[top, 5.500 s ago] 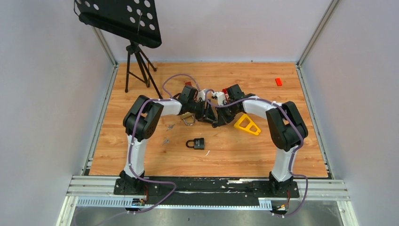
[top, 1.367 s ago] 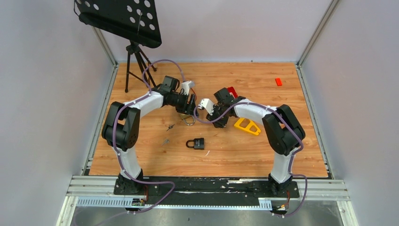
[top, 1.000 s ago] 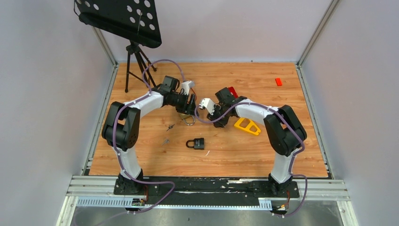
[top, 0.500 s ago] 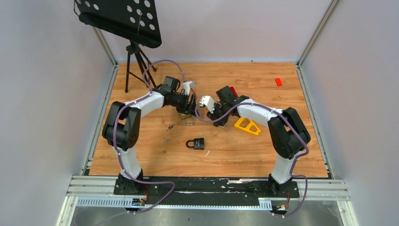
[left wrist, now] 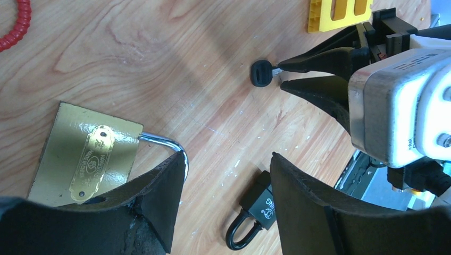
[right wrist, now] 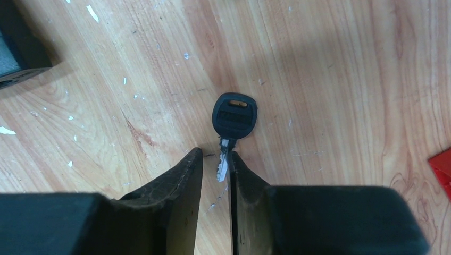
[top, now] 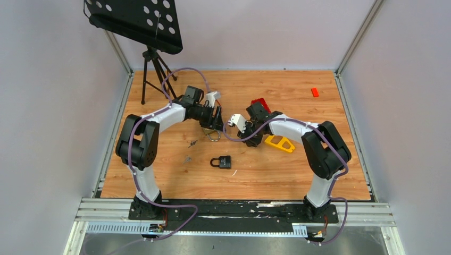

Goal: Unlock with the key

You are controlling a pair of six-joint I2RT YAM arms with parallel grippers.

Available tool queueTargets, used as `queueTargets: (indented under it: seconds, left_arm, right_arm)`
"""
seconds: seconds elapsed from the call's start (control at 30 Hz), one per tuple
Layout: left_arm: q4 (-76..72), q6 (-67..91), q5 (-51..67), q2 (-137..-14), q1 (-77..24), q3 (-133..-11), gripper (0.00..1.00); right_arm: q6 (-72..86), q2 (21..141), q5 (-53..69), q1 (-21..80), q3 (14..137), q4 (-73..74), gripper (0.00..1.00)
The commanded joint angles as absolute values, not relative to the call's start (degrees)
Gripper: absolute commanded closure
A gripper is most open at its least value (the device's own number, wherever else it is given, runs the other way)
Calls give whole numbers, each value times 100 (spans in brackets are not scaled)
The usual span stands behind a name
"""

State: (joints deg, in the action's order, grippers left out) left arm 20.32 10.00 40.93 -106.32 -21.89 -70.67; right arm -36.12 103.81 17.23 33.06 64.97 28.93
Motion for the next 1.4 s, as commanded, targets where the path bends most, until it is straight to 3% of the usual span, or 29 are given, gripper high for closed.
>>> queueTargets:
  seconds: [0.0, 0.43, 0.9, 1.37]
  left_arm:
    - [1863, 1046, 4223, -10661, -2256, -7167, 33]
    - [1821, 1150, 4296, -10936, -2625, -7312, 33]
    - [1311, 2175, 4612, -11942, -2821, -7863, 34]
    - [518, 3146, 4902, -12598, -3040, -7780, 42]
  right_arm:
    - [-3608, 10371, 1617, 3281, 6491, 2760, 77]
    - [-3330, 10466, 1212, 3283, 6237, 2291, 100]
    - [-3272, 10273, 1295, 3273, 6110, 2131, 100]
    - [-3264, 10249, 1268, 3270, 6091, 2101, 100]
